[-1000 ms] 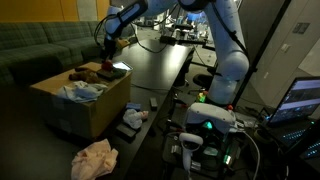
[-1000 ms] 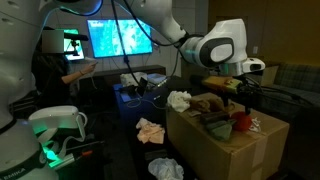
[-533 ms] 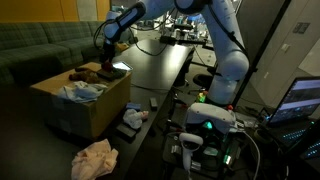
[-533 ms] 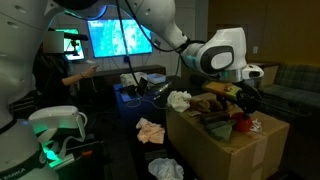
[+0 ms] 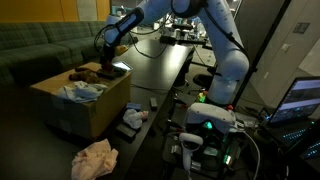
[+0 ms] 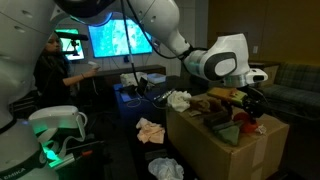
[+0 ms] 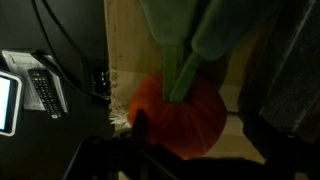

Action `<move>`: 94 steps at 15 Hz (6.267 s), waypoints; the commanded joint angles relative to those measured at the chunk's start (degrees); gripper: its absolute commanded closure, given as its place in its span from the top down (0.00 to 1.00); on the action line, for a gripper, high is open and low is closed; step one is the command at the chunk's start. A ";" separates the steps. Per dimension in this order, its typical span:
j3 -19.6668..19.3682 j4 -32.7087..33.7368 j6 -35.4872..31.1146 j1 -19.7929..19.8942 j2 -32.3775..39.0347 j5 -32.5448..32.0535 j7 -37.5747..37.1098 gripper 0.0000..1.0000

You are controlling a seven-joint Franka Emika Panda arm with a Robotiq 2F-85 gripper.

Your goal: Place the turnip plushie on the table, then the duster on the box, then the left duster on the table, then the blue sponge on the box, then the white towel on the table, then the white cloth on the box, then the small brown object on the table, then the duster on the box, then the moose on the table, and finally, the peach shirt on the box

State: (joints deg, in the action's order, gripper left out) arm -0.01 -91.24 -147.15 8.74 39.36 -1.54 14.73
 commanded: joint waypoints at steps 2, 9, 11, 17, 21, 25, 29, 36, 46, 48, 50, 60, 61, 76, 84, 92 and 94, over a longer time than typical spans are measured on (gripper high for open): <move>-1.92 3.52 -1.80 -1.46 2.92 -2.53 -1.50 1.00; -1.23 4.23 -0.20 -0.66 2.45 -2.26 -0.69 0.38; -1.05 4.26 0.36 -0.38 1.97 -1.99 -0.51 0.23; -1.65 1.55 -1.55 -0.06 -1.15 -2.34 -0.63 0.03; -3.37 -2.59 -5.79 0.02 -4.98 -2.95 -1.78 0.05; -5.96 -9.59 -11.98 0.63 -9.95 -3.38 -2.90 0.05; -9.45 -17.90 -17.67 1.21 -14.69 -4.50 -4.48 0.05; -14.42 -29.59 -23.58 2.67 -18.06 -5.58 -6.63 0.05; -11.46 -30.01 -24.60 5.11 -7.28 -3.23 -7.45 0.05; -10.30 -28.92 -24.95 5.84 -4.51 -2.63 -7.45 0.05; -9.25 -27.74 -24.65 6.64 -2.15 -2.27 -7.36 0.05; -7.48 -23.64 -24.30 9.68 3.35 -1.36 -7.01 0.51; -7.58 -23.60 -24.37 9.68 3.30 -1.39 -7.08 0.58; -12.80 -32.11 -24.85 5.79 -3.75 -0.28 -13.76 1.00; -16.43 -43.53 -25.39 -0.19 -7.50 4.26 -25.18 1.00; -10.33 -47.28 -27.45 4.02 -4.59 10.35 -25.01 1.00; -7.82 -47.24 -28.51 6.38 -3.59 11.51 -24.23 1.00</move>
State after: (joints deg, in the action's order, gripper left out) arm -11.29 -137.36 -172.49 11.60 35.19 7.71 -11.23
